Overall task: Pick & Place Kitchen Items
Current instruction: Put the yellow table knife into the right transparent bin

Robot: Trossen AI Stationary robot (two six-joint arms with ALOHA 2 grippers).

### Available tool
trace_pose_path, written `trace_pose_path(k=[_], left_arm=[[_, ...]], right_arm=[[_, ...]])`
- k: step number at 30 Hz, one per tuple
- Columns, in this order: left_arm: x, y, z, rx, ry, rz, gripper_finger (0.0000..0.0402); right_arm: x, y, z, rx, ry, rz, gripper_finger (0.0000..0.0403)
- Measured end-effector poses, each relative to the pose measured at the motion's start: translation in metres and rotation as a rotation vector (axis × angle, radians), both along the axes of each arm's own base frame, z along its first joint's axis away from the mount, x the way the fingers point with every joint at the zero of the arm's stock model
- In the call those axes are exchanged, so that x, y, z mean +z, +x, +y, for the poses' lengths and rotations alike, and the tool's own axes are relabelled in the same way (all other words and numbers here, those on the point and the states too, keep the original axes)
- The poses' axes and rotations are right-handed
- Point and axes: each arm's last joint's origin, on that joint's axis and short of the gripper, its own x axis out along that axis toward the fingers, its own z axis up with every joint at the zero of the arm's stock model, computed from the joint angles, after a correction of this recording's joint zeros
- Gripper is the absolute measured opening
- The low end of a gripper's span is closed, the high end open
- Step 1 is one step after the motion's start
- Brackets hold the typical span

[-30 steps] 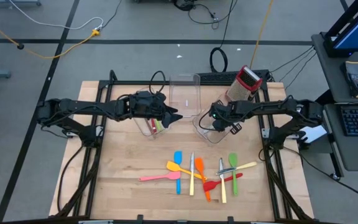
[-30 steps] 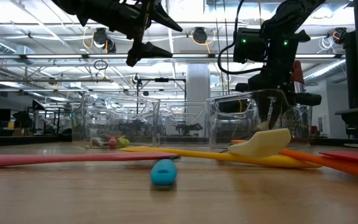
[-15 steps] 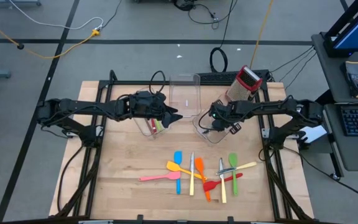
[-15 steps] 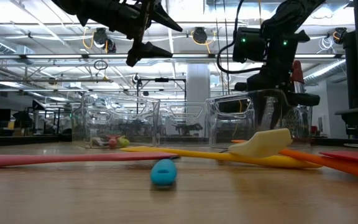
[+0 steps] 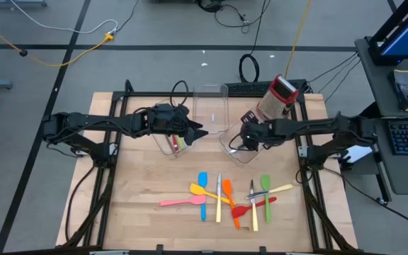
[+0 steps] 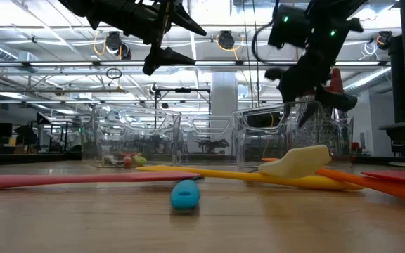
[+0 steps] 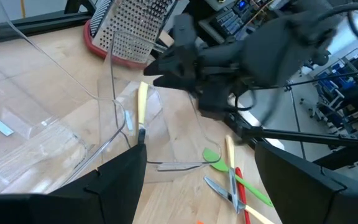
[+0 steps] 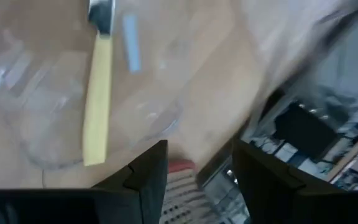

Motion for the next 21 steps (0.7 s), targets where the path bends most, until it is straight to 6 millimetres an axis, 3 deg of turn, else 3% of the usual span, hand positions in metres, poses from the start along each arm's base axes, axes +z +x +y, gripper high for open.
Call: trace_pose_path(k=[10,21], left_arm=[[0.0,0.0,0.0,0.0,0.0,0.0,0.0306],[-0.001,0.0,0.0,-0.002,0.002,0.008,0.0306]], right_arm=[[0.038,-0.02,0.036,0.002,-0.002,-0.243,0.0169],[0.051,-0.045,0.083,-0.023,0.157,-0.391,0.0169]])
